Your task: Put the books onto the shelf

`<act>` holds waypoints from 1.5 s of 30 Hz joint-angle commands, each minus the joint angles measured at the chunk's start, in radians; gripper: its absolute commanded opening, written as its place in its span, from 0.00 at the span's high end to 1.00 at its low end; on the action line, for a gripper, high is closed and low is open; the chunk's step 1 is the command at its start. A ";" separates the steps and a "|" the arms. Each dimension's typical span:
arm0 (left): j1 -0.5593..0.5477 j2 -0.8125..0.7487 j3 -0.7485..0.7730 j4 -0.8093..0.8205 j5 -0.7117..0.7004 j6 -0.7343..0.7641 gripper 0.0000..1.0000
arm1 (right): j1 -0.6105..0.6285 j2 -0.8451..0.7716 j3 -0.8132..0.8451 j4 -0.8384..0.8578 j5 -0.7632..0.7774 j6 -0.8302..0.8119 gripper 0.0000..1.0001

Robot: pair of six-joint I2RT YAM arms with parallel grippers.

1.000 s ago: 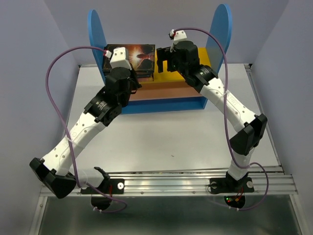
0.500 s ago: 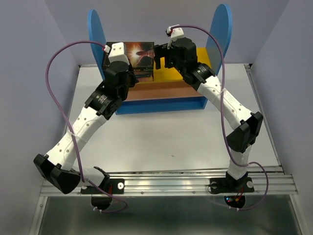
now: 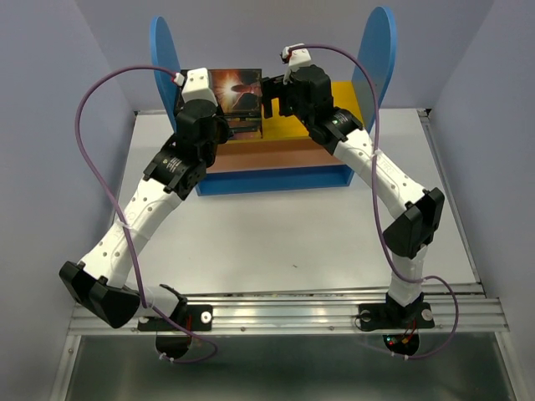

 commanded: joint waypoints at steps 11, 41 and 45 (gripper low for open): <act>0.013 -0.017 0.033 0.045 0.013 0.020 1.00 | 0.031 0.054 0.119 0.082 0.020 -0.085 0.00; 0.015 -0.166 -0.024 -0.006 0.076 -0.045 0.28 | 0.058 -0.053 0.045 0.084 0.414 -0.069 0.00; 0.012 -0.259 -0.053 -0.075 0.075 -0.077 0.01 | 0.058 -0.168 -0.082 0.082 0.462 -0.045 0.00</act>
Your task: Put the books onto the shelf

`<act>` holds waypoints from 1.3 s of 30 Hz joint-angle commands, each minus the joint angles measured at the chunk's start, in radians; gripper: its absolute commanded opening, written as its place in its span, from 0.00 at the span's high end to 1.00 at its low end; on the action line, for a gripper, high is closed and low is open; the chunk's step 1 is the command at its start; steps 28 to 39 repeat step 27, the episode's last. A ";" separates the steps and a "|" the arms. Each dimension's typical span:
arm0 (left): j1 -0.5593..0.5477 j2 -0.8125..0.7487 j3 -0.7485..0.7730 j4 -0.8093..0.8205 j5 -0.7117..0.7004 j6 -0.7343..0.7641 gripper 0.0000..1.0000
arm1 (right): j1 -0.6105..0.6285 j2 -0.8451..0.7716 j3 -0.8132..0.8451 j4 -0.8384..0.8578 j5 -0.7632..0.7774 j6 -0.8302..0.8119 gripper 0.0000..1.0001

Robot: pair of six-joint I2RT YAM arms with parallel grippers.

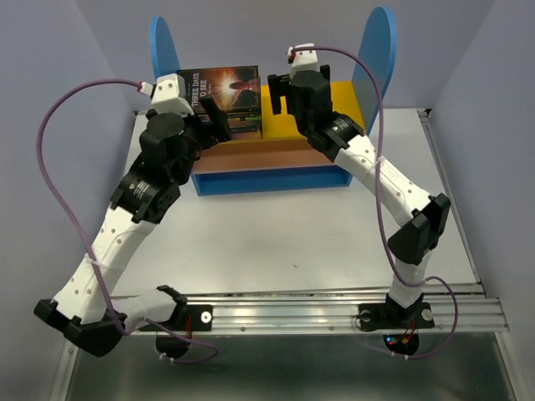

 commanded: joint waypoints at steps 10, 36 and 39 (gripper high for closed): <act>0.008 -0.379 -0.302 -0.212 -0.172 -0.282 0.01 | 0.006 -0.740 -0.756 -0.085 -0.031 0.414 0.00; 0.008 -0.486 -0.531 -0.172 -0.195 -0.352 0.01 | 0.006 -1.112 -1.175 -0.295 0.087 0.707 0.00; 0.008 -0.486 -0.531 -0.172 -0.195 -0.352 0.01 | 0.006 -1.112 -1.175 -0.295 0.087 0.707 0.00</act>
